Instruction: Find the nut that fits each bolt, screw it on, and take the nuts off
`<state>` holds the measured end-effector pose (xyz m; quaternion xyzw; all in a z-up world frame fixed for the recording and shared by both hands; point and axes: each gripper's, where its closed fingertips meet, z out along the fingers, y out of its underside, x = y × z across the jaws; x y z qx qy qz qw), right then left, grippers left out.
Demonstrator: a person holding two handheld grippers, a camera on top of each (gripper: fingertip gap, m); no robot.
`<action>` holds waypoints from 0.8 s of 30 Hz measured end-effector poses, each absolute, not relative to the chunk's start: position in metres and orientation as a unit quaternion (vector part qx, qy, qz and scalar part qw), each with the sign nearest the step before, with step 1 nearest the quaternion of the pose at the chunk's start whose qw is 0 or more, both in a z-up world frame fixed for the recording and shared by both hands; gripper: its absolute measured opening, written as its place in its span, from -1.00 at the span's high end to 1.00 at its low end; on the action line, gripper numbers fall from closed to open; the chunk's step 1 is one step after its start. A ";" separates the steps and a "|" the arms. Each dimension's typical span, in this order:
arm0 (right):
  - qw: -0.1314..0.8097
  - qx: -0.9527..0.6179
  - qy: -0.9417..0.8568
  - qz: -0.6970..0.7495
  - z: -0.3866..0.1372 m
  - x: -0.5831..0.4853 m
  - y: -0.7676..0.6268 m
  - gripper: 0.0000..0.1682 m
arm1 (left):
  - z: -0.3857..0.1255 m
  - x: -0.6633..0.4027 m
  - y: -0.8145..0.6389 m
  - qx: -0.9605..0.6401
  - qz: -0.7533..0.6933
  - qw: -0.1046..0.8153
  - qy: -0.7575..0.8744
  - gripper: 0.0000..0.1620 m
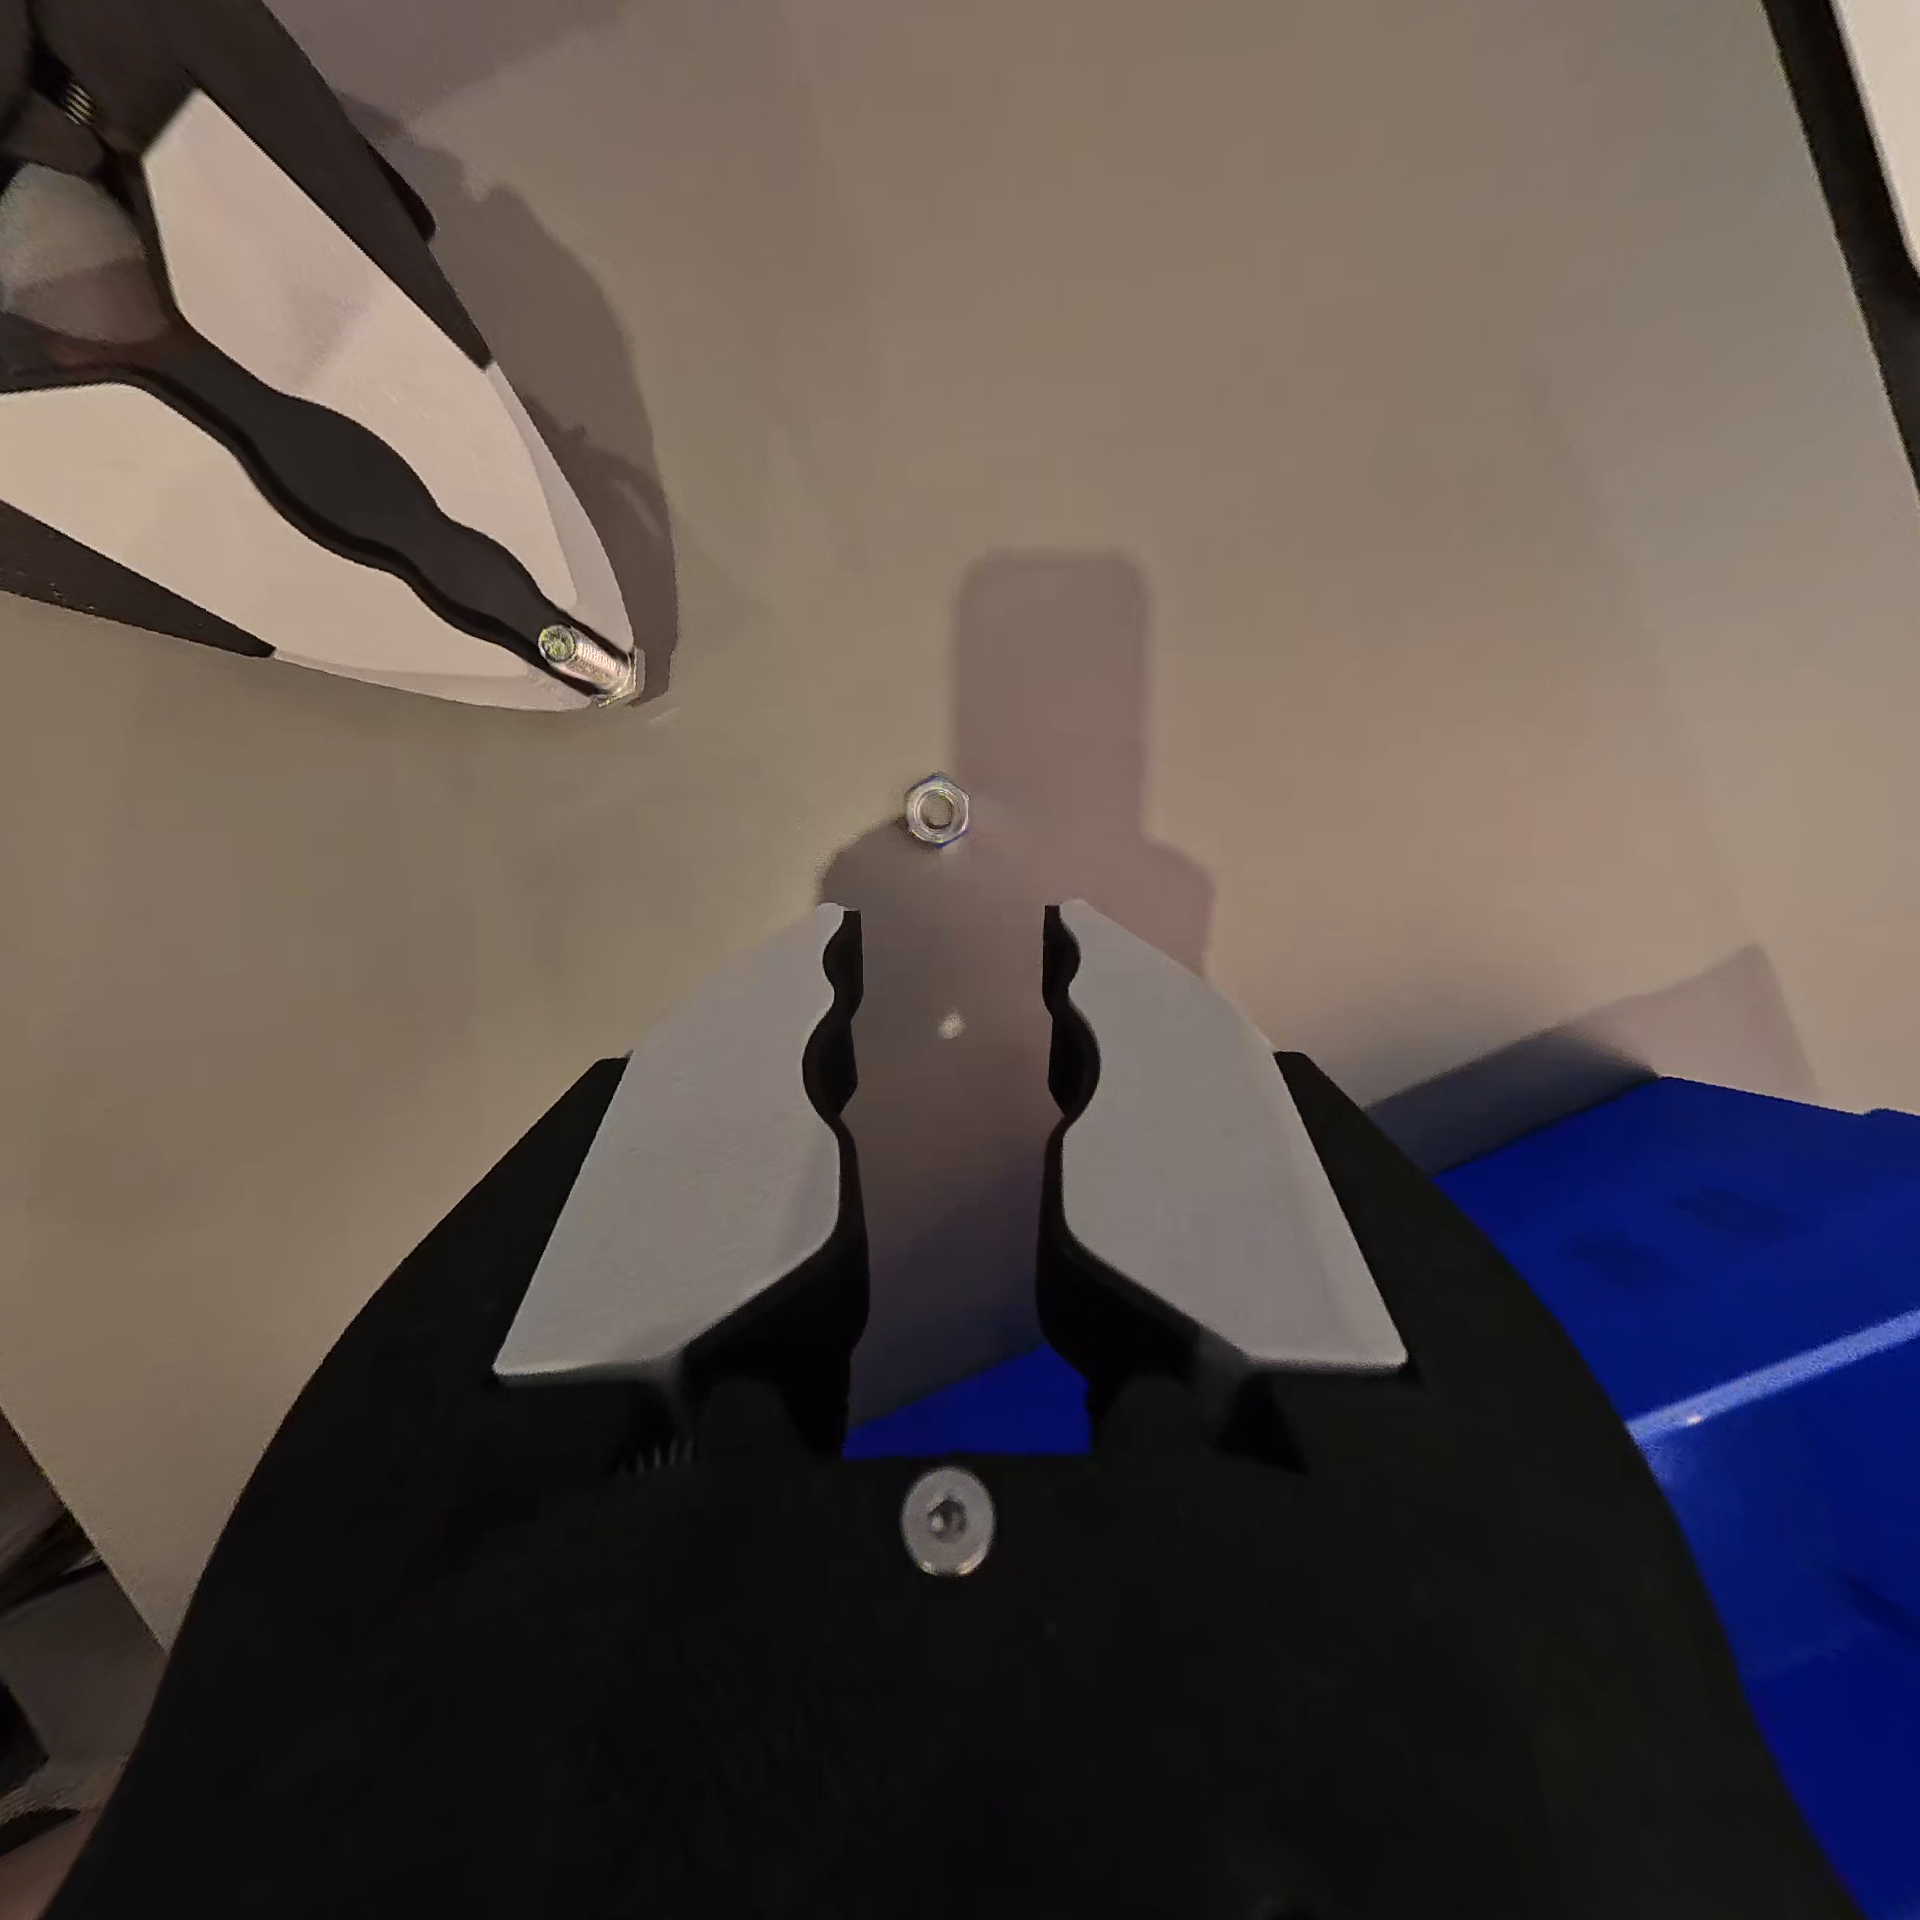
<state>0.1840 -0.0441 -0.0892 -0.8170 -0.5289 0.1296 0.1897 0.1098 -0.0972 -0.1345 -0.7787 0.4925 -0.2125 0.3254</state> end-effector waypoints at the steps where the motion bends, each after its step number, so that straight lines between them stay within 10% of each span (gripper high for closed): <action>1: 0.191 -0.817 -0.528 0.132 -0.088 0.185 -0.044 0.59 | -0.137 0.111 -0.099 -0.778 -0.219 0.321 0.494 0.88; 12: 0.178 -0.808 -0.546 0.131 -0.097 0.177 -0.049 0.63 | -0.148 0.109 -0.100 -0.779 -0.231 0.309 0.495 0.88; 18: 0.206 -0.748 -0.606 0.176 -0.092 0.154 -0.066 0.66 | -0.134 0.103 -0.102 -0.772 -0.207 0.343 0.494 0.31; 24: 0.233 -0.641 -0.707 0.187 -0.098 0.111 -0.099 0.79 | -0.099 0.077 -0.119 -0.768 -0.162 0.385 0.486 0.30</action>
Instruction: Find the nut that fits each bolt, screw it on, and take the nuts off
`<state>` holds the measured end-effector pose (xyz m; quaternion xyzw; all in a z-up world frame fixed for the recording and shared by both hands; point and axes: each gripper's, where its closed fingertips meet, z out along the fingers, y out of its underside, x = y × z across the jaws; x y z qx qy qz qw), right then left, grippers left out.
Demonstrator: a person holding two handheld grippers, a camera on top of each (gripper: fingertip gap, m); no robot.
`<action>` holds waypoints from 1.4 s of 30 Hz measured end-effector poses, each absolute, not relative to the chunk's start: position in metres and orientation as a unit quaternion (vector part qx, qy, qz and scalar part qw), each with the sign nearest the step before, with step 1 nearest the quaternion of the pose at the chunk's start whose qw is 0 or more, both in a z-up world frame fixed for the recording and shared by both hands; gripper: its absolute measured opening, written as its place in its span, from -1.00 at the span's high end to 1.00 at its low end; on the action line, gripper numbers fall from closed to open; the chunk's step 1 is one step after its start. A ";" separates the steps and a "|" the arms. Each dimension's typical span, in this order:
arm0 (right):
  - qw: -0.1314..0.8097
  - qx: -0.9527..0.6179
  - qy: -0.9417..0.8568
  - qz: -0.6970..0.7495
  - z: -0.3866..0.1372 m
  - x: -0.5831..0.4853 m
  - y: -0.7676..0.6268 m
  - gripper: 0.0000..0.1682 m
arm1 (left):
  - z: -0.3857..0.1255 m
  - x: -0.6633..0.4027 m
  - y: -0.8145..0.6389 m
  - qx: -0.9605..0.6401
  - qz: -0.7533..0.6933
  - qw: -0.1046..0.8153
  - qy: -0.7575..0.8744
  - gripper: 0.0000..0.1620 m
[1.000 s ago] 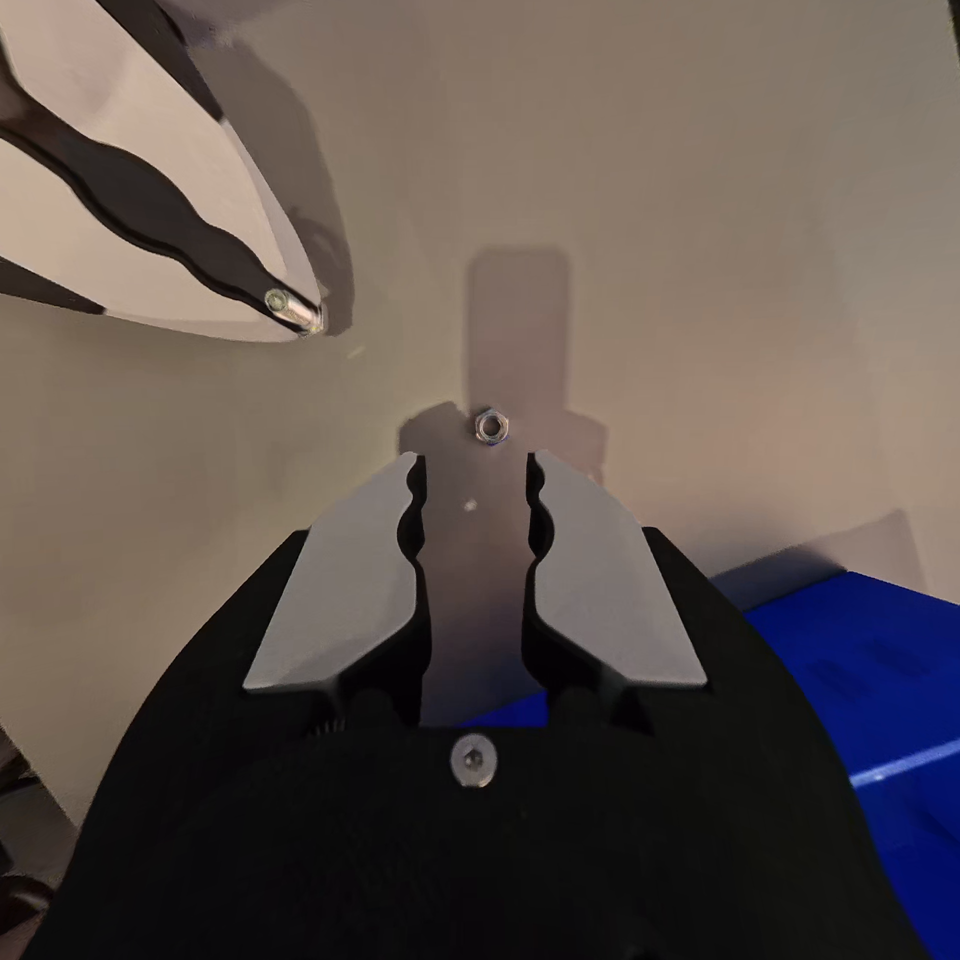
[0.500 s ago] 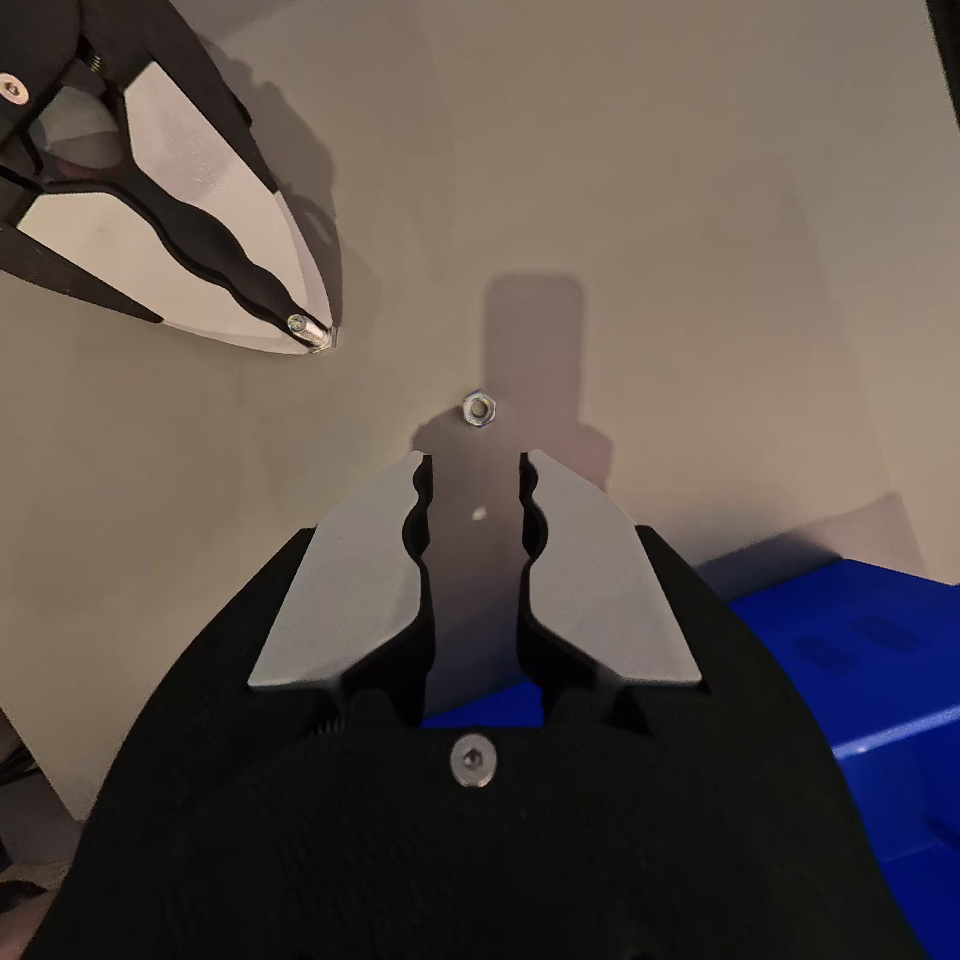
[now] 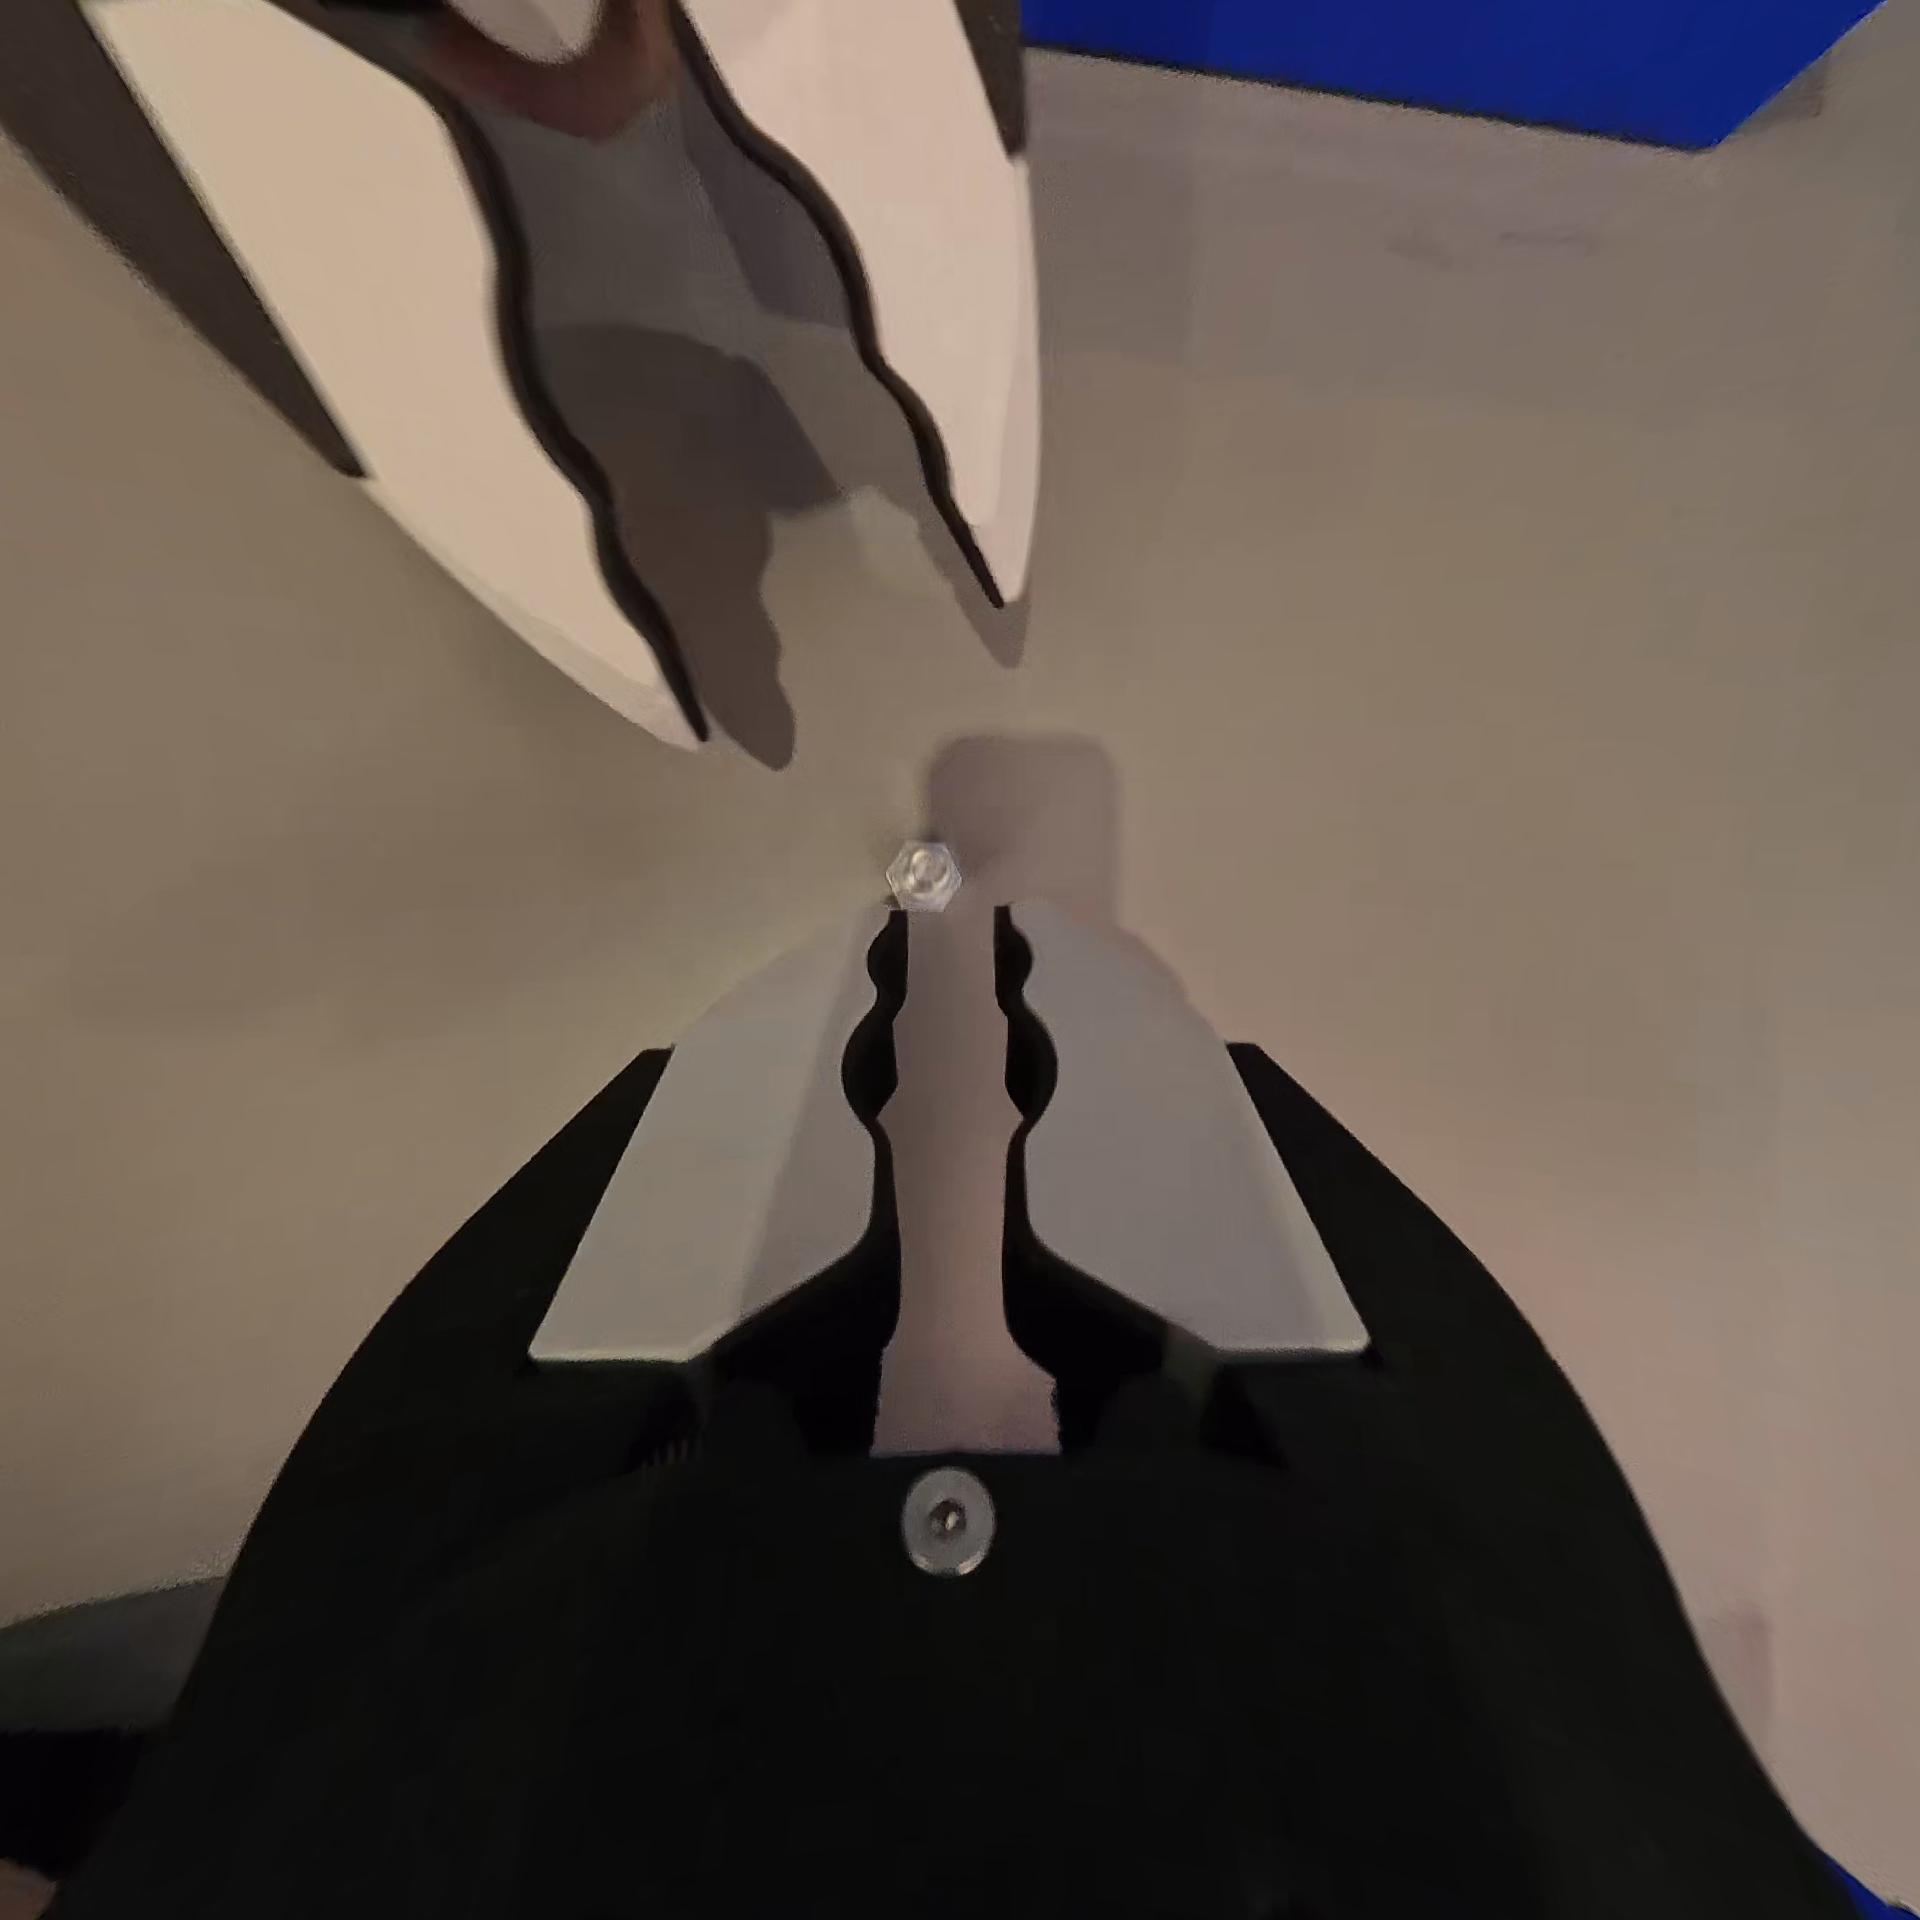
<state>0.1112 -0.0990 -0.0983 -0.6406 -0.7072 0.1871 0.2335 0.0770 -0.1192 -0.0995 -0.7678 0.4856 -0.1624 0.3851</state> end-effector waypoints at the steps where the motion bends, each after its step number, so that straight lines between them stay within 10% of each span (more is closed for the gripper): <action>1: 0.231 -0.644 -0.704 0.191 -0.100 0.107 -0.099 0.80 | -0.096 0.073 -0.124 -0.769 -0.163 0.384 0.484 0.31; 19: 0.195 -0.652 -0.716 0.155 -0.144 0.093 -0.097 0.86 | -0.094 0.041 -0.145 -0.780 -0.185 0.381 0.462 0.33; 42: 0.296 -0.613 -0.679 0.273 -0.030 0.077 -0.132 0.87 | -0.060 0.104 -0.120 -0.706 -0.211 0.517 0.435 0.67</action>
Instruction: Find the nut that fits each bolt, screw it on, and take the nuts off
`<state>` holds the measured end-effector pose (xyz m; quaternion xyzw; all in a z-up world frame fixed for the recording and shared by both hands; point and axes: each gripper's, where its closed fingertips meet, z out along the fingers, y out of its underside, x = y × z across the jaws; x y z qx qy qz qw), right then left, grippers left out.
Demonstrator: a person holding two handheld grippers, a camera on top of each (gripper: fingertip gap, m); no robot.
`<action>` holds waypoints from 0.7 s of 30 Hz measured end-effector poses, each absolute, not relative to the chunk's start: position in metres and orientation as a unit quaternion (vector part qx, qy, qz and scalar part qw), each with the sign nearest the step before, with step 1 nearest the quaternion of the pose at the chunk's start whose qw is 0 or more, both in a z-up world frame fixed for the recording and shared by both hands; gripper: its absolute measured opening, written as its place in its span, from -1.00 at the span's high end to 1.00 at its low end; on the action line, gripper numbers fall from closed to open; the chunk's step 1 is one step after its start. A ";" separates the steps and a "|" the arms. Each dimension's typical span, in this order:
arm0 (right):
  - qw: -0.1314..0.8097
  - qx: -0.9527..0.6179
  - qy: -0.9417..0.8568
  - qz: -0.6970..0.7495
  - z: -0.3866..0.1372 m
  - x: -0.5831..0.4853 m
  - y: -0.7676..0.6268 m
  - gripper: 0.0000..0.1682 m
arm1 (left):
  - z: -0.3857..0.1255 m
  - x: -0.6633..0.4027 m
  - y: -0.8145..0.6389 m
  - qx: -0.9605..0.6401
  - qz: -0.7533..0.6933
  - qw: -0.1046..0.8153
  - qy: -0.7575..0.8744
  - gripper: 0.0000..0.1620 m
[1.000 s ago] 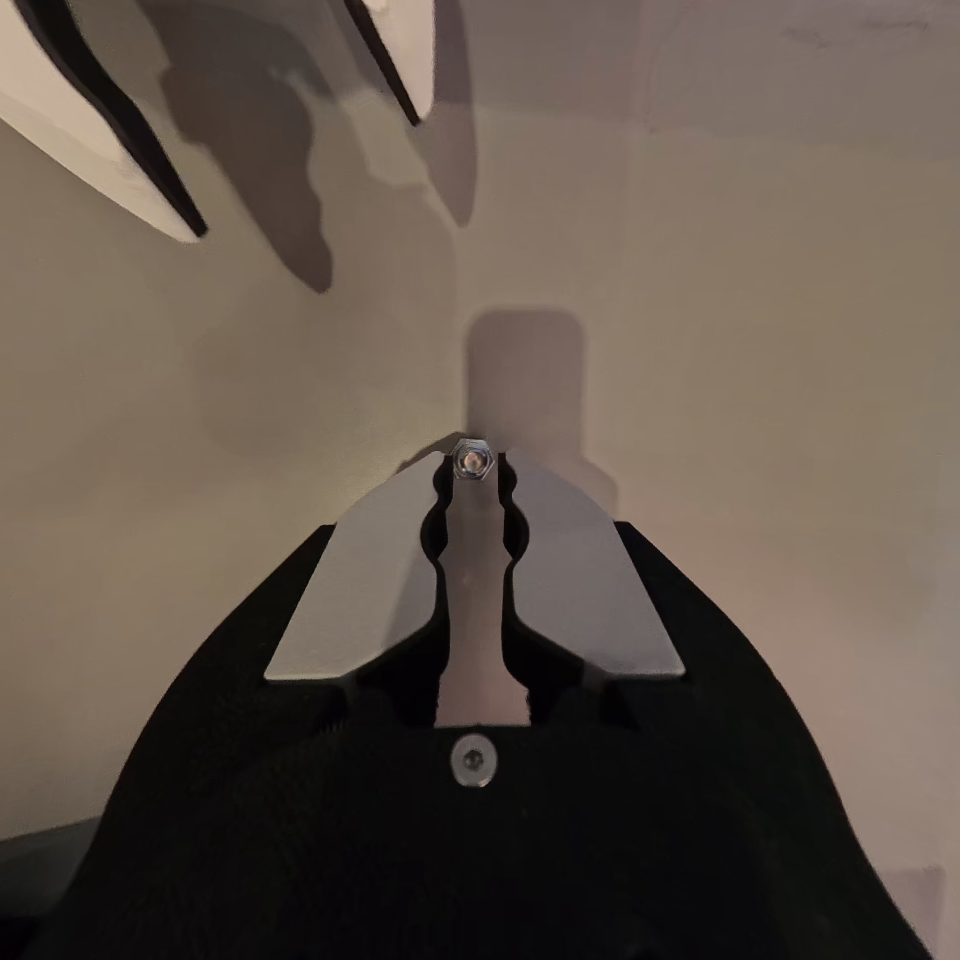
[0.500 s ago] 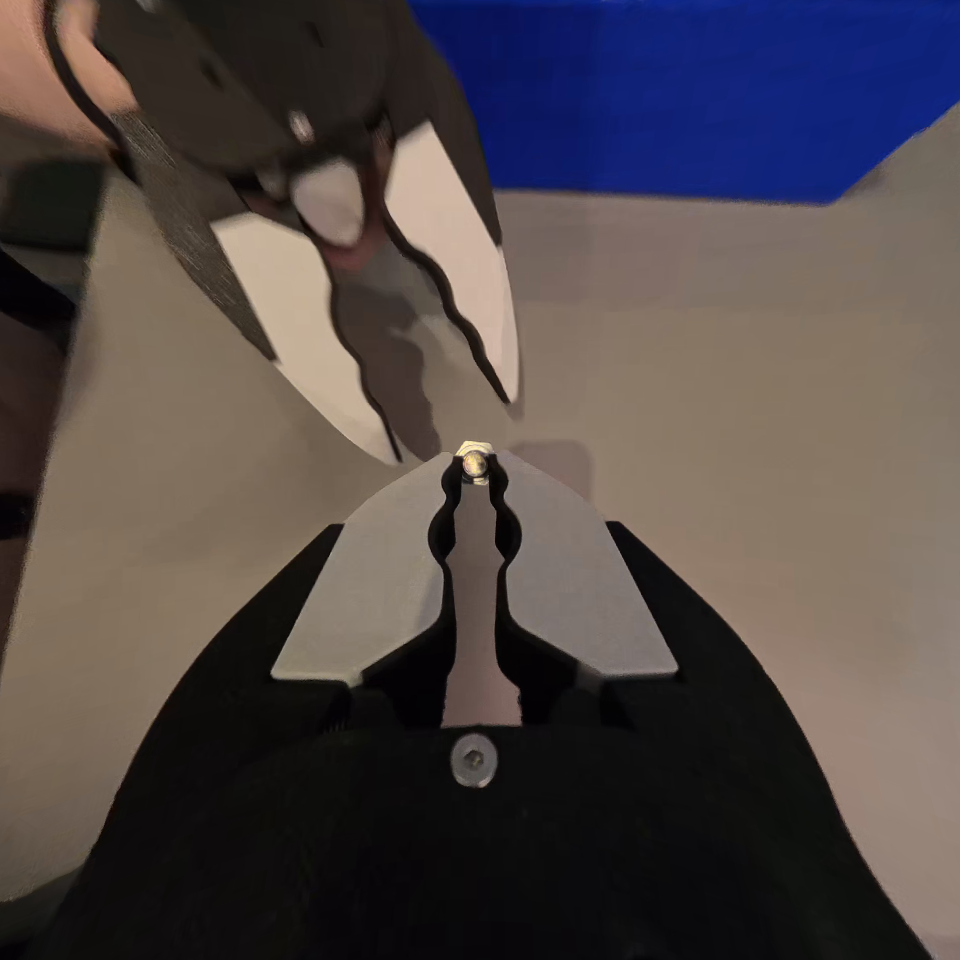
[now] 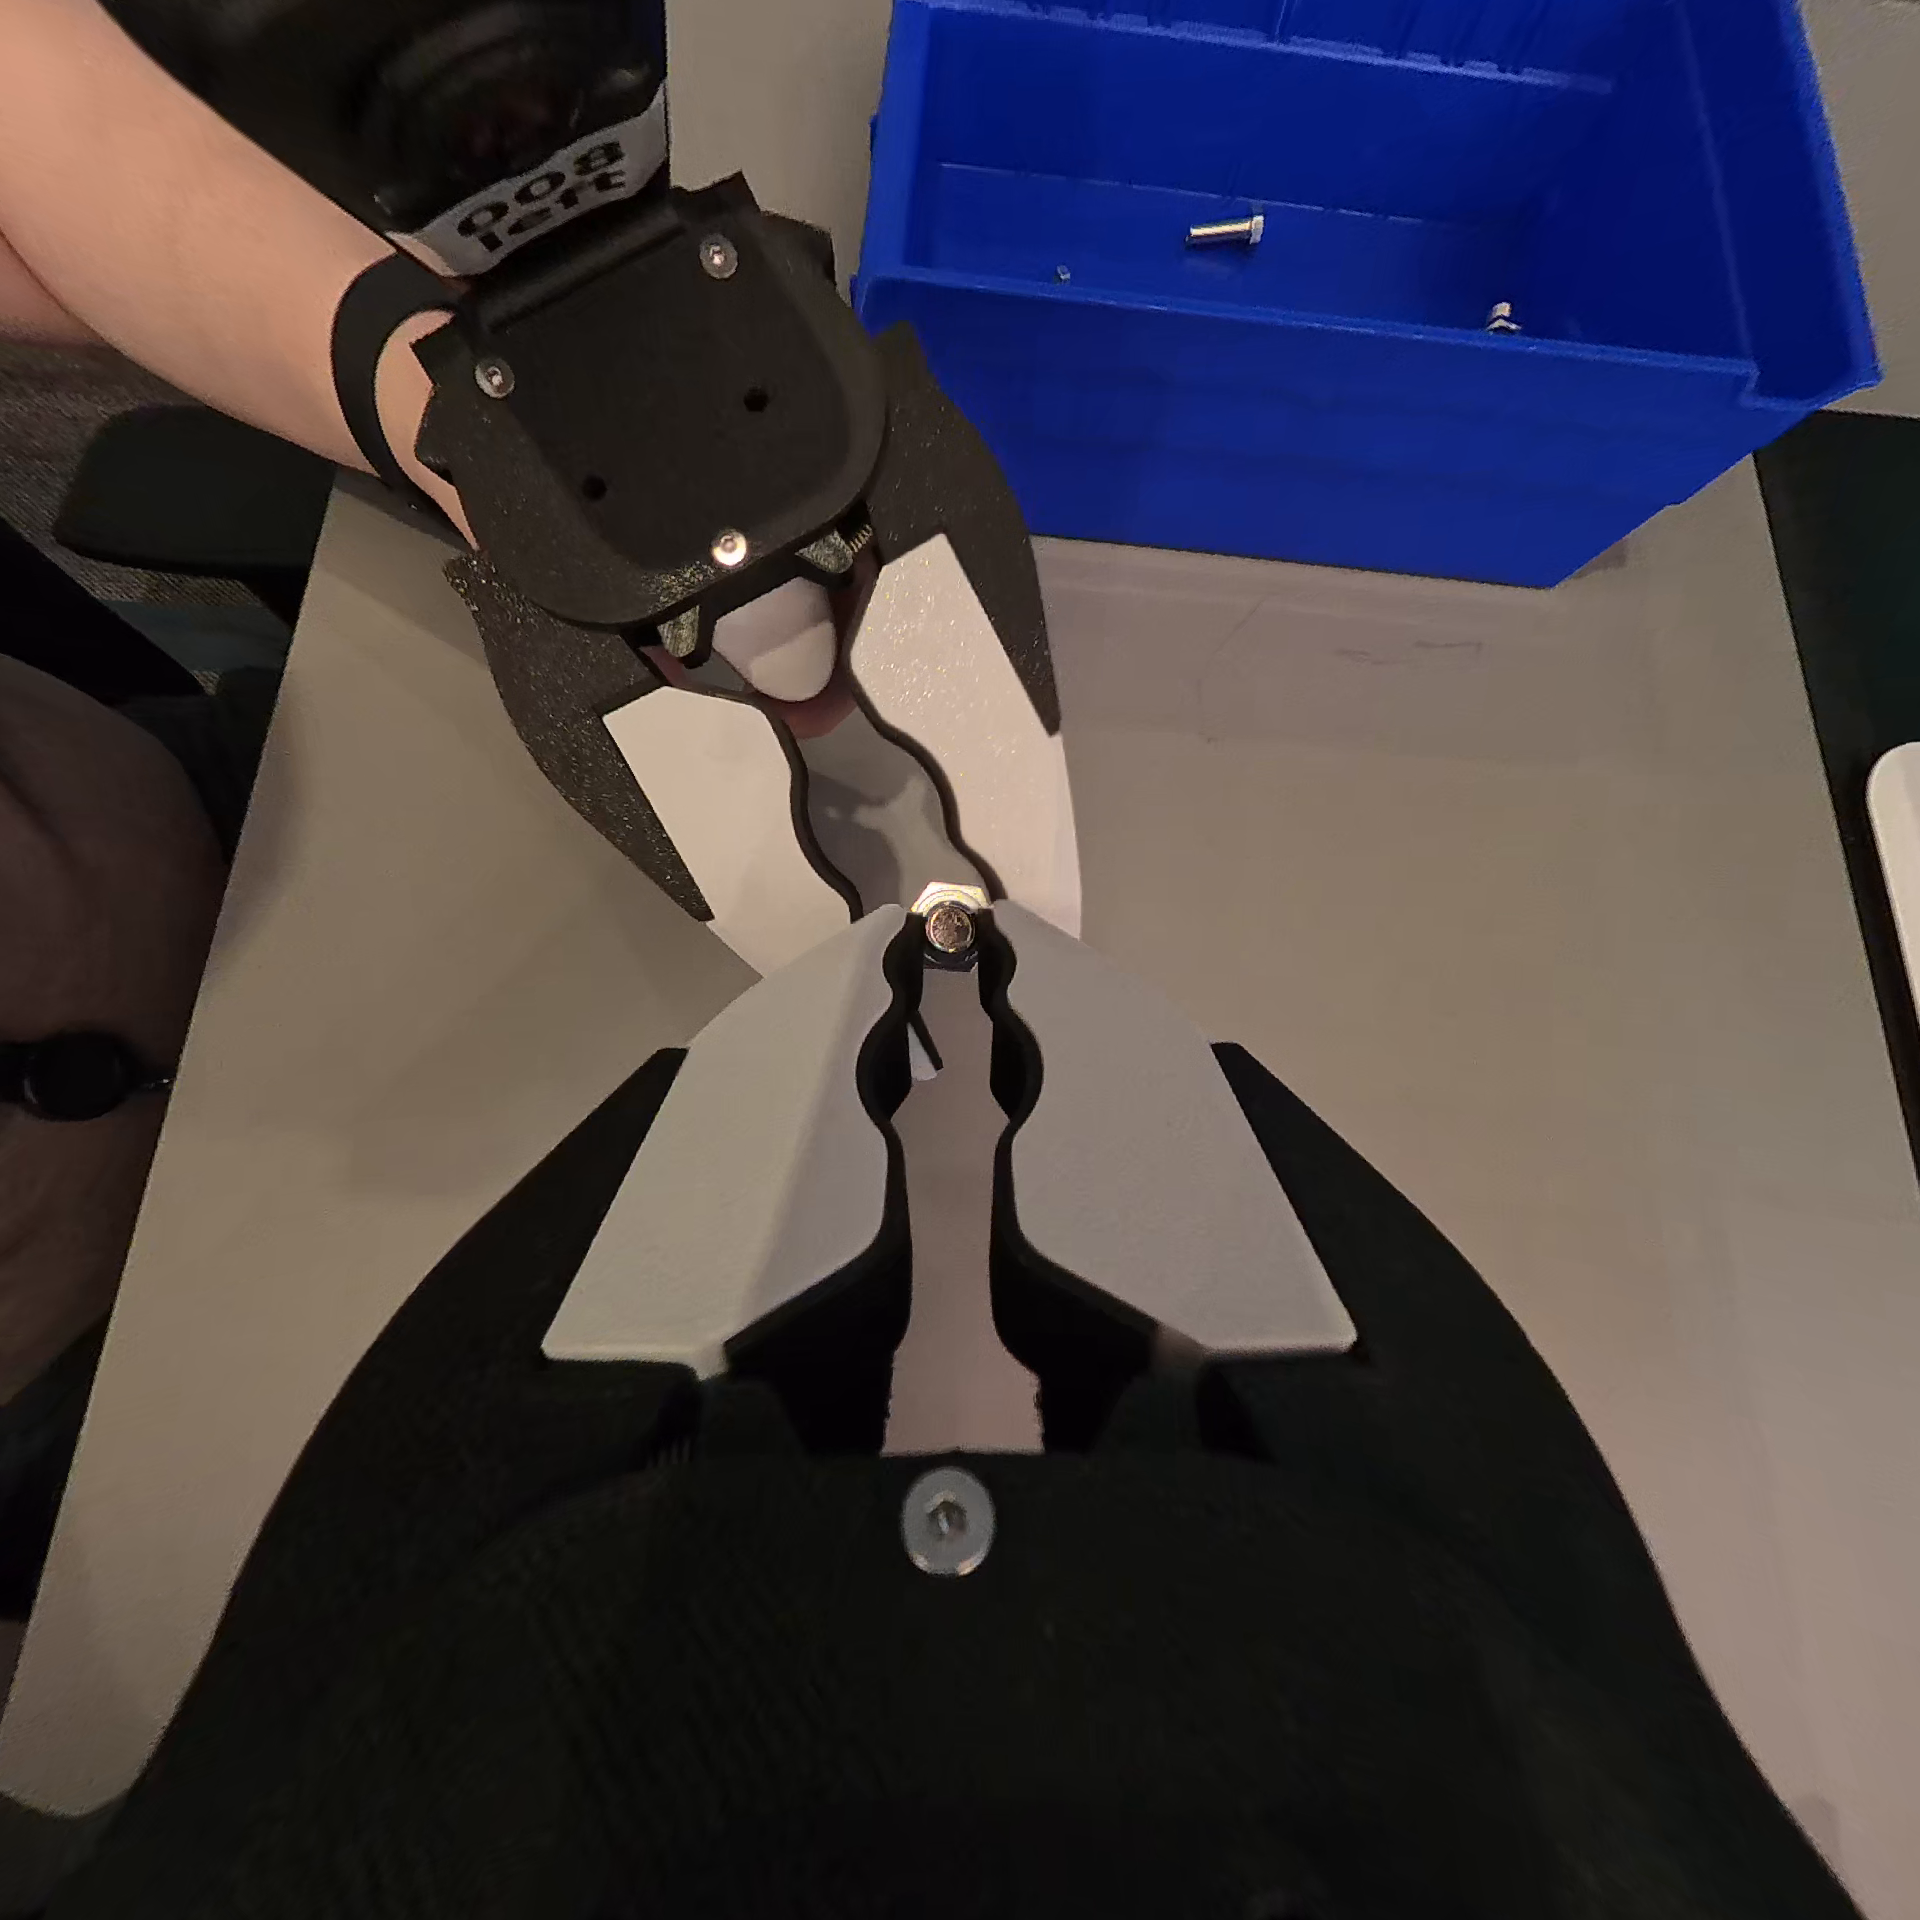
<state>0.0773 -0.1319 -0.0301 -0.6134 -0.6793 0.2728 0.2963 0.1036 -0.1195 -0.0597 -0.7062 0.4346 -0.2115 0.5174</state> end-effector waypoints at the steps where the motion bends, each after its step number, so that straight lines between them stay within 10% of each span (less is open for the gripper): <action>1: 0.296 -0.613 -0.679 0.276 -0.029 0.077 -0.133 0.87 | -0.060 0.104 -0.120 -0.705 -0.211 0.518 0.435 0.69; 21: 0.292 -0.603 -0.682 0.293 -0.027 0.076 -0.138 0.87 | -0.054 0.105 -0.122 -0.694 -0.233 0.526 0.432 0.81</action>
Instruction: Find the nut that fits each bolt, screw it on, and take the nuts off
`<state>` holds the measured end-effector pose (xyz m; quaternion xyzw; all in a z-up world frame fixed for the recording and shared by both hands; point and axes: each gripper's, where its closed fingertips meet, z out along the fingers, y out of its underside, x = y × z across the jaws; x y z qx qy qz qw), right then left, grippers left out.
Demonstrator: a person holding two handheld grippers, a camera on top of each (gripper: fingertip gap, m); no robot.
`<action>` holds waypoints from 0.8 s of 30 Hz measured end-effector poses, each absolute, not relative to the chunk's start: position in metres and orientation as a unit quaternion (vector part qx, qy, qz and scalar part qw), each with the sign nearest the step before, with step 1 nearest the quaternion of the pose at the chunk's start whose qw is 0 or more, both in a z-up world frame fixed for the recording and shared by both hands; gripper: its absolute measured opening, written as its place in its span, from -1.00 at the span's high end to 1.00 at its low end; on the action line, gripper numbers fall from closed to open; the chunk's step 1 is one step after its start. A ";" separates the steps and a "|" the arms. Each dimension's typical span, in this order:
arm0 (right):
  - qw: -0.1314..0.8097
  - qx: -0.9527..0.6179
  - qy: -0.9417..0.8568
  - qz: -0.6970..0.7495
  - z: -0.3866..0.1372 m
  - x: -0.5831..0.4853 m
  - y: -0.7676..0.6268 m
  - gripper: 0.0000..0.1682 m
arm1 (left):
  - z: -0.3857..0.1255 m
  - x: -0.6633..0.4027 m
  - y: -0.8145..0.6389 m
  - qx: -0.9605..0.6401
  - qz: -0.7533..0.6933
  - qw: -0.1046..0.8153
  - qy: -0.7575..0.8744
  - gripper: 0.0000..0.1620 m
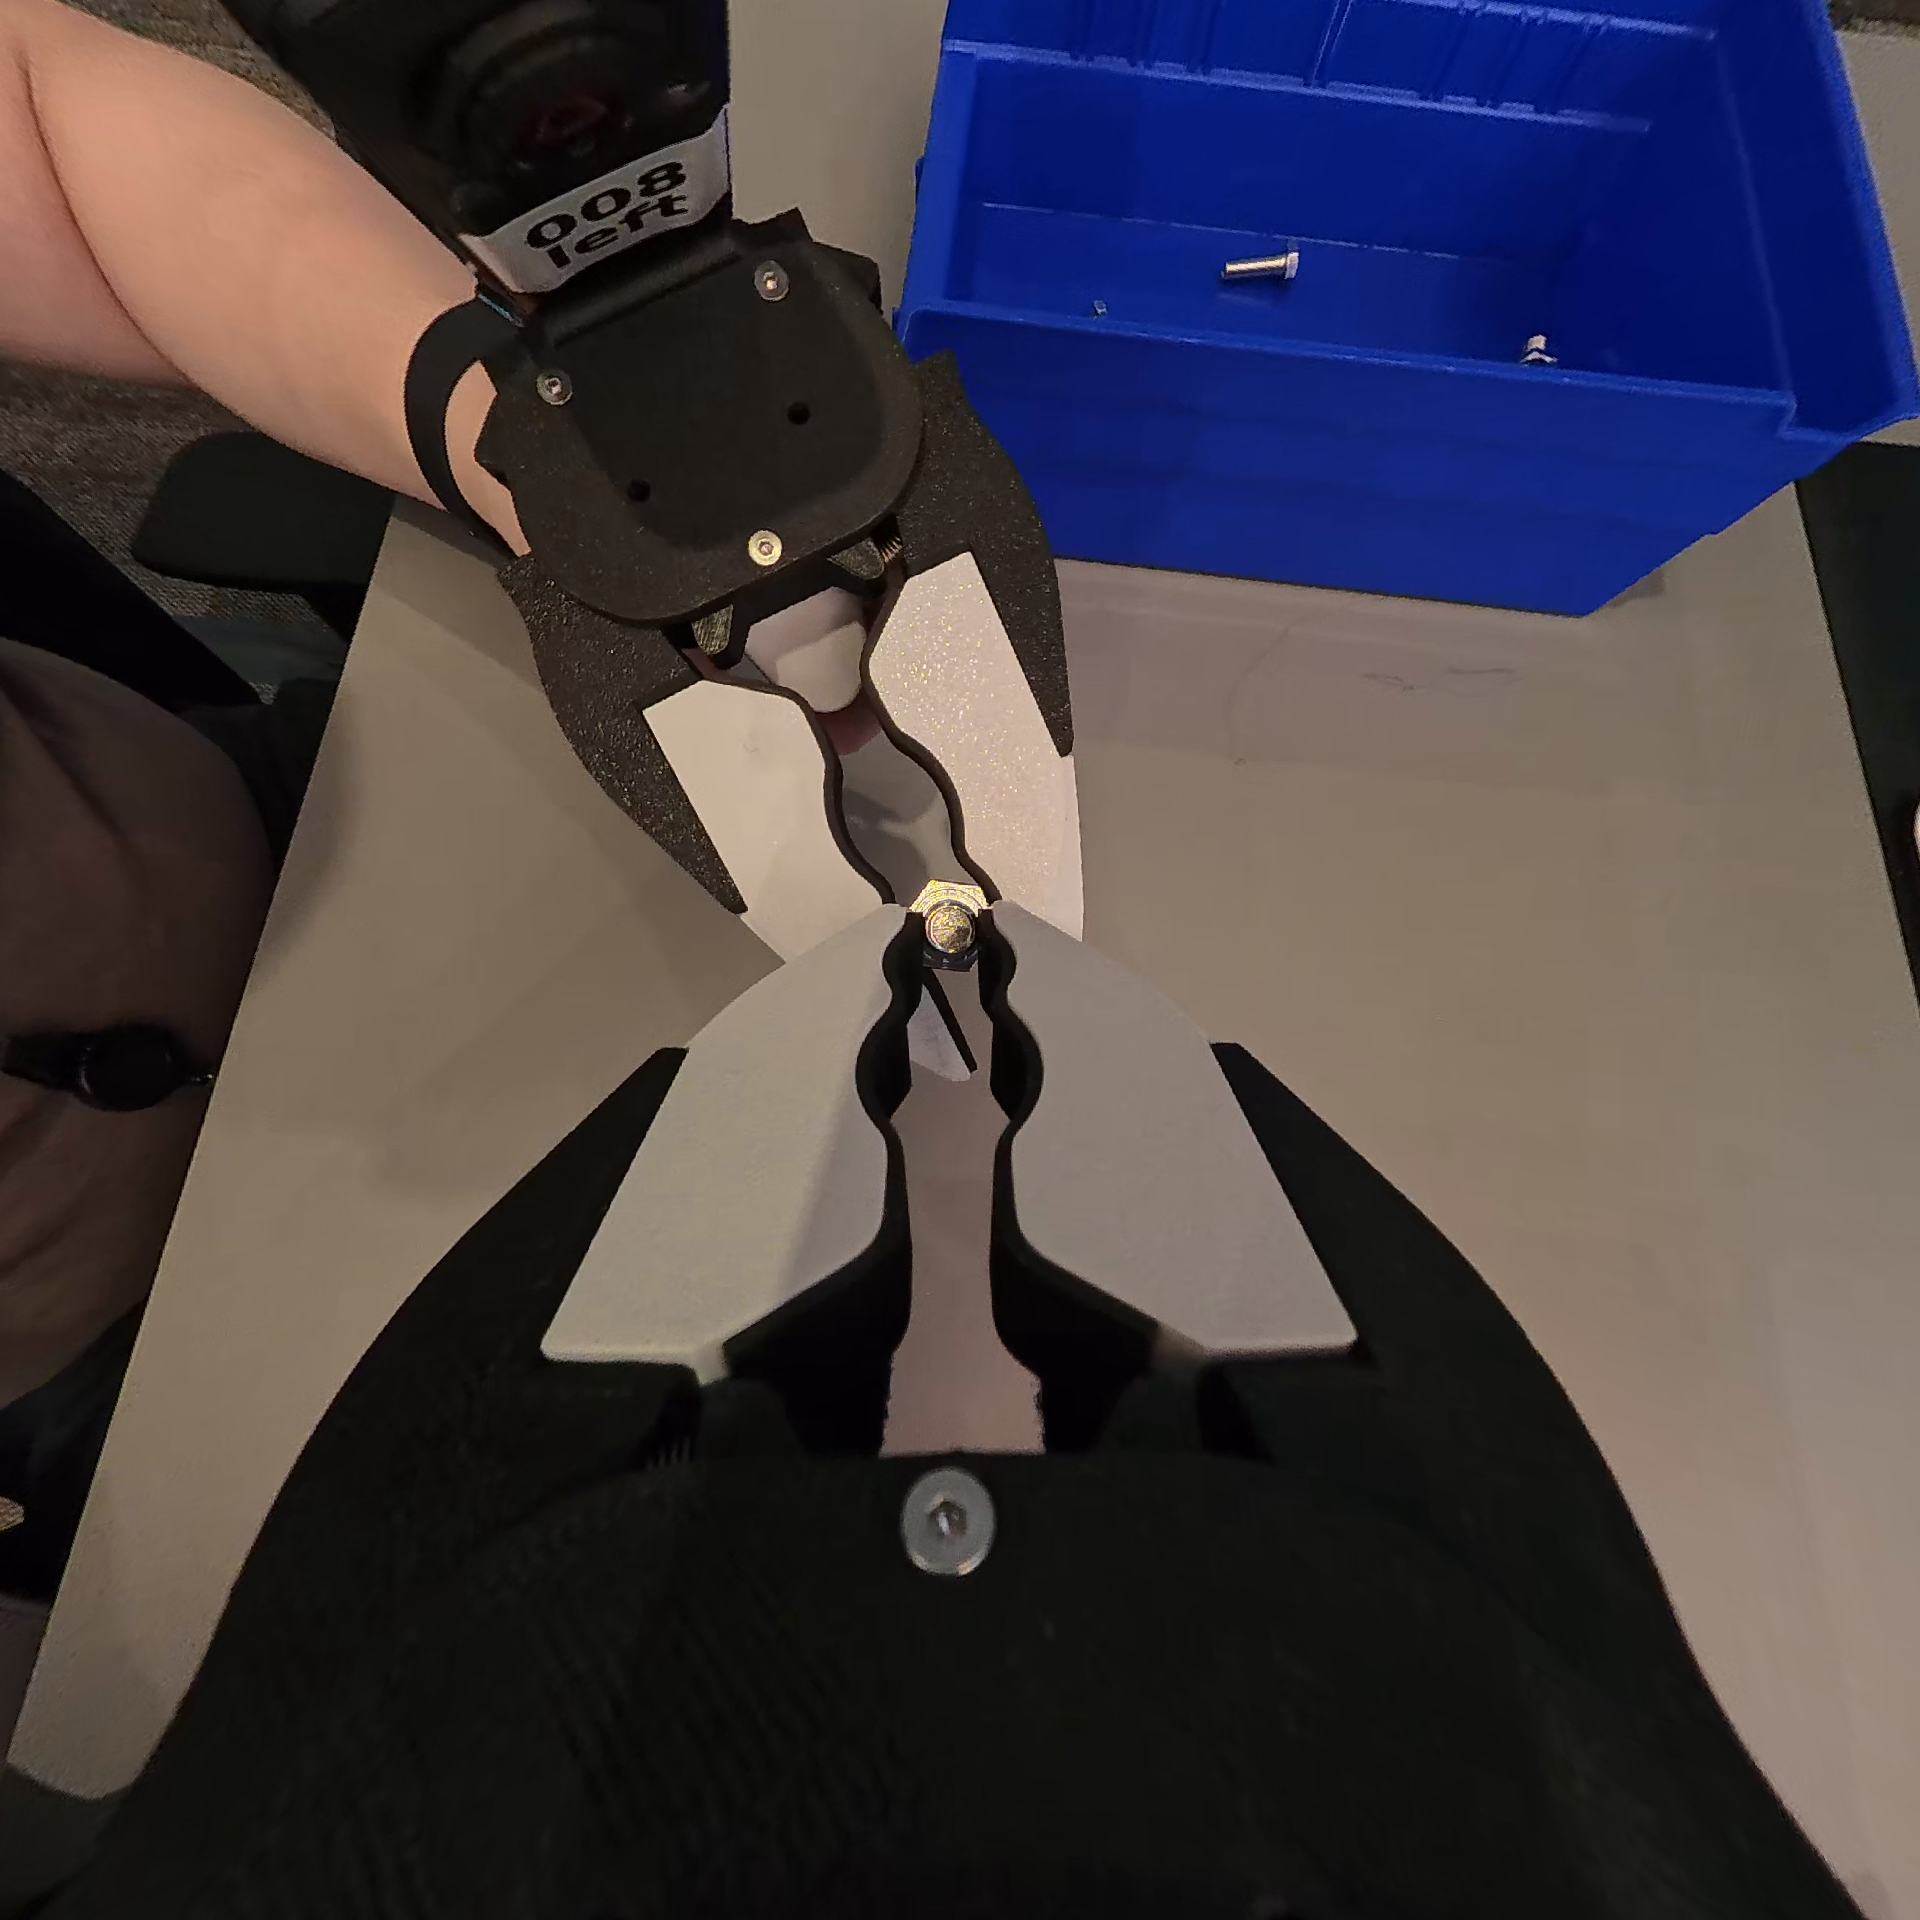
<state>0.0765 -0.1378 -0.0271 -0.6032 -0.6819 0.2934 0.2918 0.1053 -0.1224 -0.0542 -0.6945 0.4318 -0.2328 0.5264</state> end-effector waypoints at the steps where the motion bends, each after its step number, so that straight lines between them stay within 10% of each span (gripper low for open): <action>1: 0.292 -0.604 -0.681 0.295 -0.027 0.076 -0.138 0.87 | -0.054 0.105 -0.122 -0.695 -0.234 0.526 0.431 0.81; 24: 0.330 -0.572 -0.689 0.299 -0.018 0.074 -0.137 0.72 | -0.057 0.100 -0.121 -0.708 -0.234 0.518 0.419 0.81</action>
